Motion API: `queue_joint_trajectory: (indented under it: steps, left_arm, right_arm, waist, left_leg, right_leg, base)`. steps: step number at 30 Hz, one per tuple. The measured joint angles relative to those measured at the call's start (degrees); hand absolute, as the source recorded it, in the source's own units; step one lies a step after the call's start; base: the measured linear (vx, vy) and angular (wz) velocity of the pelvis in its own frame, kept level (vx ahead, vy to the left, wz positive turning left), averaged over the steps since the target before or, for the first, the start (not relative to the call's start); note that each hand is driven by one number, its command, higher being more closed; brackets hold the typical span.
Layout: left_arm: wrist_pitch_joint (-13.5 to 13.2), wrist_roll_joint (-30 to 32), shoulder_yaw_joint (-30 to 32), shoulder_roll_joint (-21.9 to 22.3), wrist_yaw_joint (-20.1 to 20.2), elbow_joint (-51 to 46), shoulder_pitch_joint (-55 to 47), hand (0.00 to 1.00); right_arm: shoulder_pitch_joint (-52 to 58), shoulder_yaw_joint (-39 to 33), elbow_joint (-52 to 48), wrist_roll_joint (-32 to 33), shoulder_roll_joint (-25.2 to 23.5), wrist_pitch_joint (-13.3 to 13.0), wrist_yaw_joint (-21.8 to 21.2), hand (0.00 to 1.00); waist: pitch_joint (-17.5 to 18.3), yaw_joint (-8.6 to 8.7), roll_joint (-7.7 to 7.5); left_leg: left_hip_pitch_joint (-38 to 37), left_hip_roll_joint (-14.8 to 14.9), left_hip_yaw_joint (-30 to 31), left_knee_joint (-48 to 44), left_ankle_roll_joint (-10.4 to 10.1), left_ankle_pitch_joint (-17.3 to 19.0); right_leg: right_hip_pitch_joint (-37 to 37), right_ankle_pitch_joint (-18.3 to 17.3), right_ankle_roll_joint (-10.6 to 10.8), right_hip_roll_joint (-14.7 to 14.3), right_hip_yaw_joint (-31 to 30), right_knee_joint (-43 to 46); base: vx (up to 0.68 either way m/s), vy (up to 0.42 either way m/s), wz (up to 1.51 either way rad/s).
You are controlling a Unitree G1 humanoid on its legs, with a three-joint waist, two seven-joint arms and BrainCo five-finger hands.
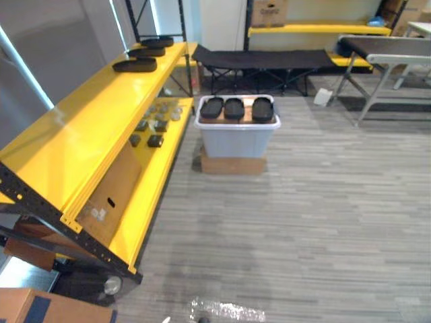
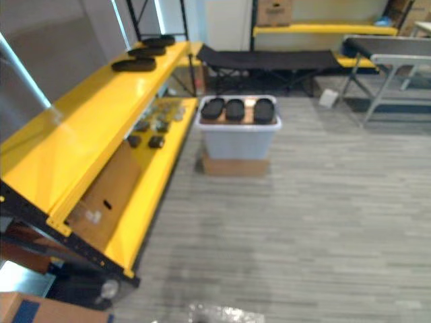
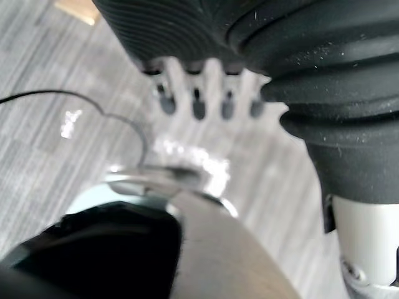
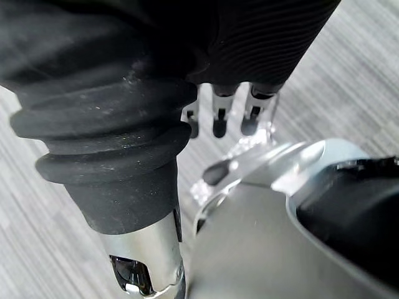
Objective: Walk over and take plastic housings, then place them on the shelf
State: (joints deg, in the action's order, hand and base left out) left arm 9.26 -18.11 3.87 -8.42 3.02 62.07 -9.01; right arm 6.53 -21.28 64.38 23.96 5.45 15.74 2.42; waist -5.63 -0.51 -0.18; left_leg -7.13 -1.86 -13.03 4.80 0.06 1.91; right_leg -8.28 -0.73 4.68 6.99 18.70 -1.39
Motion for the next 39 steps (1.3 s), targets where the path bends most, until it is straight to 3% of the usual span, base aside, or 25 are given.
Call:
queue_joint_trajectory:
  steps: [4,13,19,31,39]
  left_arm:
    - [-0.07,0.0,0.11,-0.04,0.02,0.0,0.16,0.0]
    - [-0.41,-0.02,0.03,-0.21,0.06,0.0,1.82,0.0]
    - [-0.43,-0.04,-0.19,-0.03,0.05,0.04,1.86,0.0]
    - [-0.57,0.06,-0.77,0.01,1.07,1.7,2.3,0.0]
    - [-1.55,0.13,-0.88,-0.77,1.74,2.07,2.68,0.0]
  right_arm:
    - [-1.97,-1.26,0.31,-0.05,-0.2,0.98,-0.57,0.0]
    - [-5.52,-2.28,0.29,-0.14,-1.33,0.77,-2.42,0.0]
    - [-5.62,-2.15,0.23,-2.07,-1.08,0.14,-3.88,0.0]
    - [-3.95,-0.54,0.31,-6.93,-0.9,-2.49,-5.81,0.0]
    - [-4.05,-0.75,1.46,-5.39,-1.74,-6.1,-6.12,0.0]
  waist:
    - [-0.34,-0.02,-0.36]
    - [-2.68,-0.02,-1.08]
    - [-3.31,0.09,-0.45]
    - [-2.83,0.65,-0.43]
    - [-3.02,1.13,-1.37]
  left_leg:
    - [-0.61,0.1,-0.06,-0.2,1.01,-0.78]
    - [-2.72,-0.08,-0.1,-0.18,-0.25,0.03]
    - [-2.81,-0.15,-0.14,0.25,-0.05,-0.09]
    - [-0.68,-0.51,0.16,0.34,0.51,-0.19]
    - [-0.79,-1.52,-0.37,0.32,0.96,0.13]
  right_leg:
    - [-1.08,0.39,0.36,-0.28,0.41,-0.35]
    - [-3.01,0.75,1.02,0.03,1.29,-0.59]
    - [-2.87,-0.02,1.37,0.06,1.61,-0.59]
    - [-1.45,-0.42,1.36,0.19,1.94,-1.7]
    - [-2.09,0.38,1.75,1.01,2.49,-2.25]
  base:
    - [0.17,-0.018,0.04]
    - [0.01,-0.003,-0.02]
    - [-0.12,-0.023,-0.03]
    - [-0.05,0.02,0.02]
    - [0.11,0.013,0.02]
